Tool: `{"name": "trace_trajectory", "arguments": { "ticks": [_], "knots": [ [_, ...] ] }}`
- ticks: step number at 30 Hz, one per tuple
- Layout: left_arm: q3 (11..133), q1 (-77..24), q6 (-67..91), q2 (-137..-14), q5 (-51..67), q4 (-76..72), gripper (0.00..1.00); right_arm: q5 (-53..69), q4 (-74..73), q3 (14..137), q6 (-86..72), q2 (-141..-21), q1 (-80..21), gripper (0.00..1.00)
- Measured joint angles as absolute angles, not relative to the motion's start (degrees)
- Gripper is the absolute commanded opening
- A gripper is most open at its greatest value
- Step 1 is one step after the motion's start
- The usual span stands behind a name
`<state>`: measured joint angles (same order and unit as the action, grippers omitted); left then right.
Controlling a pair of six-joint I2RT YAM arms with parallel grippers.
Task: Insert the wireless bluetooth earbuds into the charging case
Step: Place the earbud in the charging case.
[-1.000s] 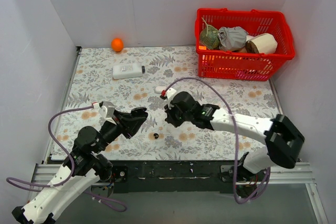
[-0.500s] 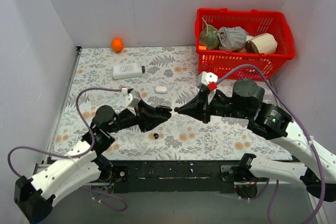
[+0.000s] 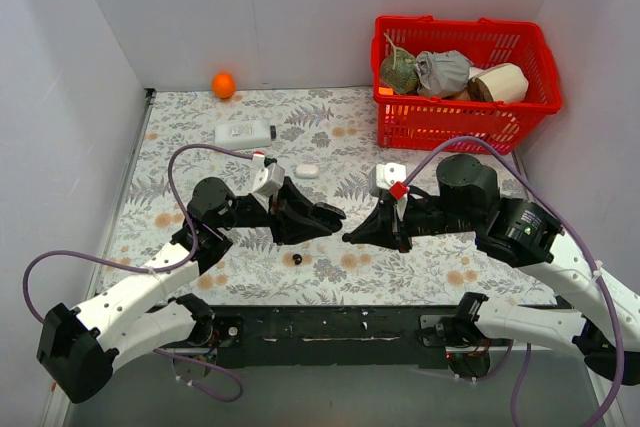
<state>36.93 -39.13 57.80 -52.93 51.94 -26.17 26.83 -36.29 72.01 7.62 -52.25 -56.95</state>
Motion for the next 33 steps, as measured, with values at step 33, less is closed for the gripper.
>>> {"name": "trace_trajectory", "arguments": {
  "ticks": [33],
  "knots": [
    [37.12,-38.92,59.0,-53.32,57.56,-24.29,0.0,23.05,-32.16,71.57,9.17,-57.93,-57.52,0.01]
  ]
}}
